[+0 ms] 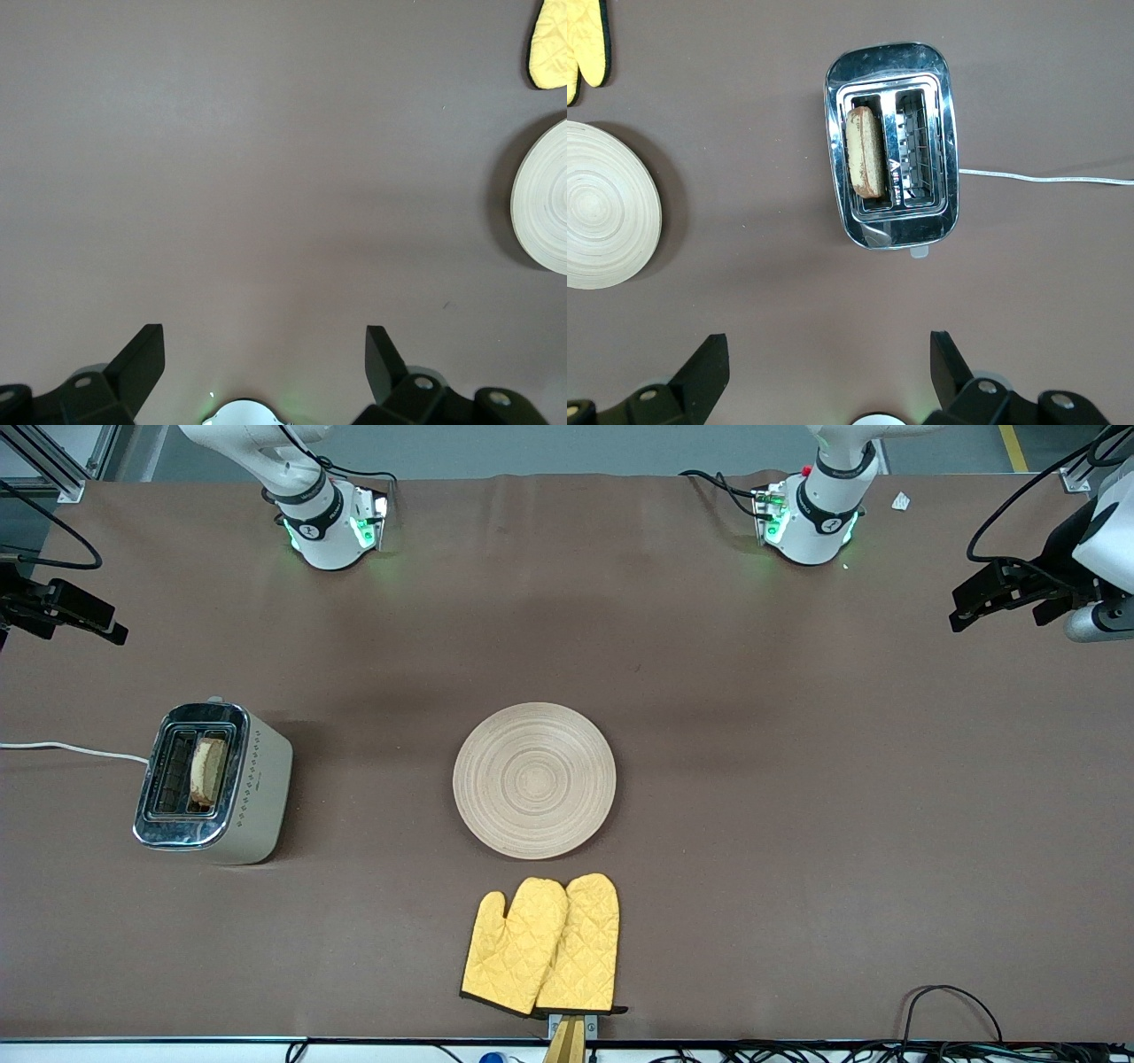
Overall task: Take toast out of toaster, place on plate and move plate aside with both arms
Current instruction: 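Move the right gripper down to the toast in the toaster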
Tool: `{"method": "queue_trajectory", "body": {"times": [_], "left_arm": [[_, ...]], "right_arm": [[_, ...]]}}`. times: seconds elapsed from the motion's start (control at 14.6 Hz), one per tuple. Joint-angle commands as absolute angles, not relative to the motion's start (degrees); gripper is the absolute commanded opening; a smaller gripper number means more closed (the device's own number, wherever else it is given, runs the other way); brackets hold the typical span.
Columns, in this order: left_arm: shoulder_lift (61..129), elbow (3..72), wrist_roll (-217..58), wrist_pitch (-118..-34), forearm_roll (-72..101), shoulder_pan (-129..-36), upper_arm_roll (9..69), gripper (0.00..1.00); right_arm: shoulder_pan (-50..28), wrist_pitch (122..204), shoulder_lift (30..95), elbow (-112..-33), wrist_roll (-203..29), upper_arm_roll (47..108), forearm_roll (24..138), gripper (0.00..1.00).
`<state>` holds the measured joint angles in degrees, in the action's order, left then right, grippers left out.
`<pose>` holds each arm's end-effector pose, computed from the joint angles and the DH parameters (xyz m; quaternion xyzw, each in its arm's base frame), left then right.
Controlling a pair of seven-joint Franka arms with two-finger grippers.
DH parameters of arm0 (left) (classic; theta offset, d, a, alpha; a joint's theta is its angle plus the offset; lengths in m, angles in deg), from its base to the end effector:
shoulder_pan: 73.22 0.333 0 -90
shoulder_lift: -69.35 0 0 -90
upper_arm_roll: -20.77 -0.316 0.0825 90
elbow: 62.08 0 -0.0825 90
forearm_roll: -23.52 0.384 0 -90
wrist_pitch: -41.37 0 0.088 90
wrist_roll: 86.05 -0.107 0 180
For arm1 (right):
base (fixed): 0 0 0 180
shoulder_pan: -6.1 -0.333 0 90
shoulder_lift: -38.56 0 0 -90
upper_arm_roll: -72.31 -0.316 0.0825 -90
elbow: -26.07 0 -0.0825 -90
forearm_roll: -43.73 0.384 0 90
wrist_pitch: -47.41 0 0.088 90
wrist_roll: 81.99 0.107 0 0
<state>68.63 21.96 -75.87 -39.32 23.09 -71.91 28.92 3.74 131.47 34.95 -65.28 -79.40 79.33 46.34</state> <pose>0.5294 -0.0650 0.6656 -0.9993 -0.0286 0.0232 0.0006 0.5225 -0.0395 0.6386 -0.9972 0.0613 0.0318 0.0271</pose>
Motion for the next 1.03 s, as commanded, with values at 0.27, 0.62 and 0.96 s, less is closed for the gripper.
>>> {"method": "queue_trajectory", "body": {"times": [0.27,0.62,0.96], "left_arm": [[68.64,21.51,-75.94,-39.4,22.99,-72.26,28.77,1.0],[68.64,21.15,-75.94,-39.4,23.08,-72.26,28.77,1.0],[68.64,21.15,-75.94,-39.4,23.08,-72.17,28.77,1.0]], "right_arm": [[3.73,131.7,33.46,-67.01,-78.47,79.25,47.15,1.0],[1.54,135.38,38.1,-67.45,-78.74,79.25,47.07,1.0],[0.3,142.49,45.67,-69.8,-79.44,79.43,46.28,1.0]]}}
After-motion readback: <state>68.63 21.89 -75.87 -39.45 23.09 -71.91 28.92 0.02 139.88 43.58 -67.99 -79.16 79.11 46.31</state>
